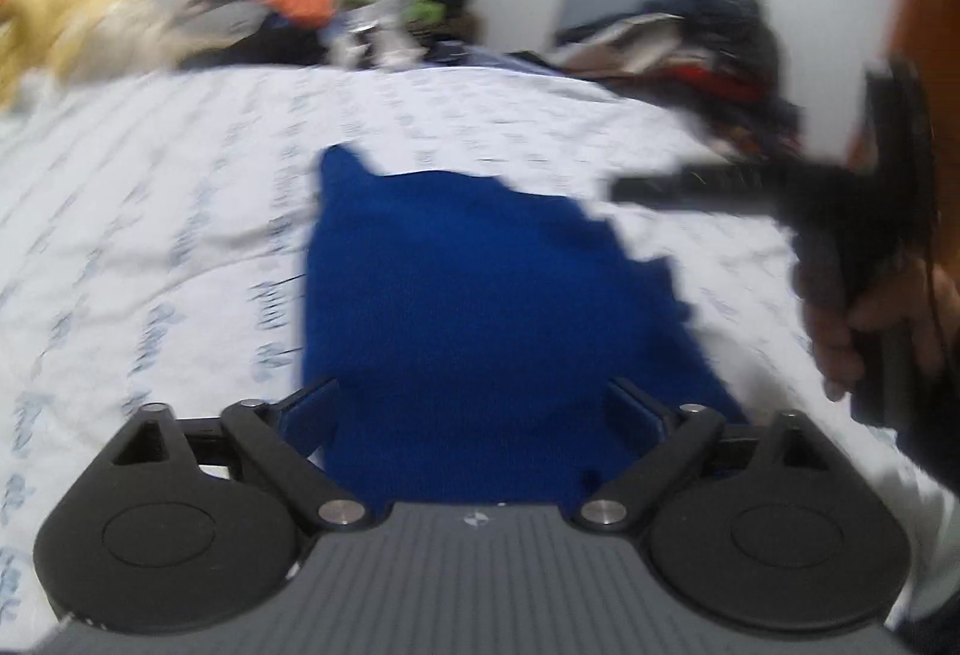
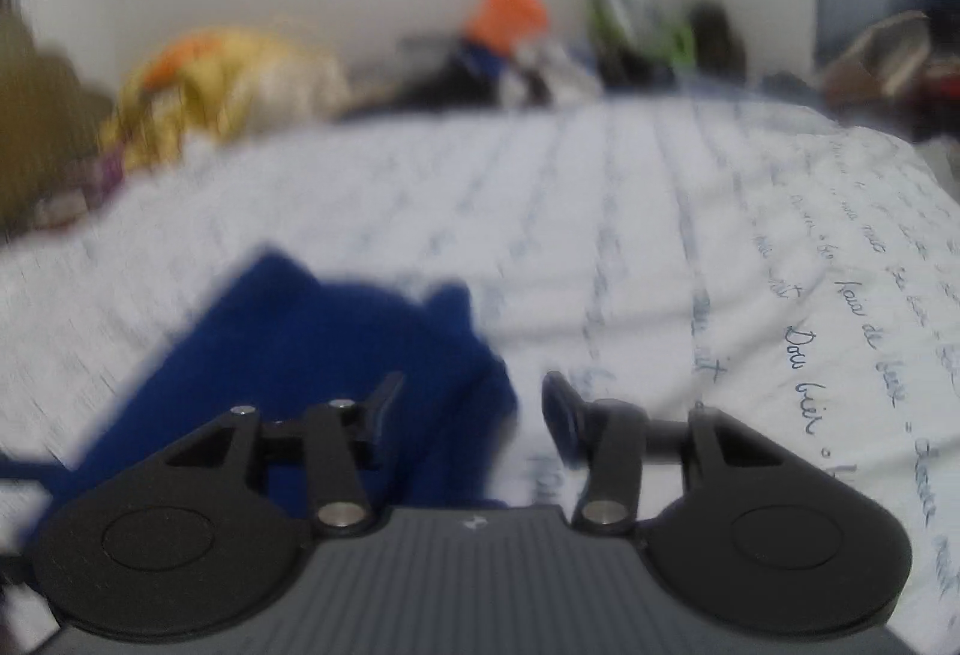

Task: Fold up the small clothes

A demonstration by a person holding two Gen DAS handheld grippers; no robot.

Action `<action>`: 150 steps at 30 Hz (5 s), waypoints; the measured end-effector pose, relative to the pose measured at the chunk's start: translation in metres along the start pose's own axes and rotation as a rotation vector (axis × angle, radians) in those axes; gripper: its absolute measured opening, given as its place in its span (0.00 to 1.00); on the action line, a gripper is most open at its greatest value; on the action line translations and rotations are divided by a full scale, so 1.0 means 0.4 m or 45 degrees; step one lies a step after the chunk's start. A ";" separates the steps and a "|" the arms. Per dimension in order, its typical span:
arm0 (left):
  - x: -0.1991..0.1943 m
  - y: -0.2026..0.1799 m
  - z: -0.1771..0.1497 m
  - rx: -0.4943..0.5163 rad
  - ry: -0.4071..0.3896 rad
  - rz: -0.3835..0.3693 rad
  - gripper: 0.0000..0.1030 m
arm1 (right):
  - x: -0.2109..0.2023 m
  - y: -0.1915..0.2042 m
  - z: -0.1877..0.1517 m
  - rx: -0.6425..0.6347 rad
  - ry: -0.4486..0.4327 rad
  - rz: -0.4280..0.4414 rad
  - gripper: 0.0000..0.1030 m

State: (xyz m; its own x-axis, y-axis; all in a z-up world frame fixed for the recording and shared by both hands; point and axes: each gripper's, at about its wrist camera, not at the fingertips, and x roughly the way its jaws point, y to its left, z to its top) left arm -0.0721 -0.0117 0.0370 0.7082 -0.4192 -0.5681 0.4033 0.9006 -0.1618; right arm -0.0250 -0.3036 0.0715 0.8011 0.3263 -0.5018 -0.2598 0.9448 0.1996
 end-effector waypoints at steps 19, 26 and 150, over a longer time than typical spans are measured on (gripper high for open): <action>-0.085 -0.036 -0.066 -0.001 0.087 0.078 0.91 | 0.024 0.152 -0.133 -0.232 0.160 0.209 0.81; -0.076 -0.017 -0.099 -0.068 0.199 0.231 0.97 | -0.136 0.129 -0.148 0.006 0.121 0.079 0.87; -0.043 -0.027 -0.144 -0.004 0.020 0.386 1.00 | -0.150 0.234 -0.320 -0.010 0.131 -0.347 1.00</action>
State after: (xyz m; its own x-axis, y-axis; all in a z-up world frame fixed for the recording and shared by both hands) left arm -0.1222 -0.0076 0.0021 0.7871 -0.1296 -0.6031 0.1732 0.9848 0.0144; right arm -0.1664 -0.2311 0.0126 0.7833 0.0610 -0.6187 -0.0469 0.9981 0.0390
